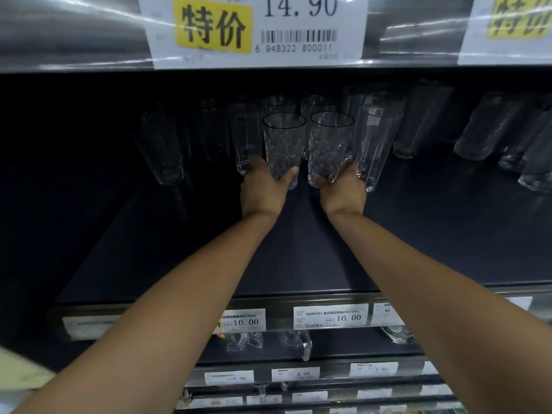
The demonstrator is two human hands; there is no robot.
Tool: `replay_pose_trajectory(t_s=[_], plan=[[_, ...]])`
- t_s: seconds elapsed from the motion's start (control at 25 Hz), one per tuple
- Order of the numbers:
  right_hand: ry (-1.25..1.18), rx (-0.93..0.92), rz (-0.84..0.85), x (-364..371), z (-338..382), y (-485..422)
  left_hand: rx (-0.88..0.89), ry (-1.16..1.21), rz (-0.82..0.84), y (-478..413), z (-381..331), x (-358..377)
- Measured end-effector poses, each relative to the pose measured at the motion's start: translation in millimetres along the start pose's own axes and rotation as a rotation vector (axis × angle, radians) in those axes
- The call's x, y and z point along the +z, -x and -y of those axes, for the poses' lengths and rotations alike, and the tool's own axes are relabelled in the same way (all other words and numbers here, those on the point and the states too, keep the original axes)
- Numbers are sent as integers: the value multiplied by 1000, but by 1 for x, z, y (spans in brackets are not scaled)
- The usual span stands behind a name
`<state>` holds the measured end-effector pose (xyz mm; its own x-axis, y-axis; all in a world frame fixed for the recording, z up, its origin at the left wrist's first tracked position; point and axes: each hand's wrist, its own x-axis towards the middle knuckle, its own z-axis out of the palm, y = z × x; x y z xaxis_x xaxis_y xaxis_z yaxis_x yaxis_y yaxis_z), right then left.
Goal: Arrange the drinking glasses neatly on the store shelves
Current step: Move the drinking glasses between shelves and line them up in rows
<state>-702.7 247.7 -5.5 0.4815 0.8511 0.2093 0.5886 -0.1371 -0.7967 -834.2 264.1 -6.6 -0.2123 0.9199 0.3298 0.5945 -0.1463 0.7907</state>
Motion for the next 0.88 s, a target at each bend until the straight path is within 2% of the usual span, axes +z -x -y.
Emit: replay_pose_trajectory(t_s=[0.24,0.88], plan=[[46,-53,-35,1,-1,-4,-47,-25,-16,-11,5,5],[64,17,-29,3,-1,-7,-46,18,2,-16,13,10]])
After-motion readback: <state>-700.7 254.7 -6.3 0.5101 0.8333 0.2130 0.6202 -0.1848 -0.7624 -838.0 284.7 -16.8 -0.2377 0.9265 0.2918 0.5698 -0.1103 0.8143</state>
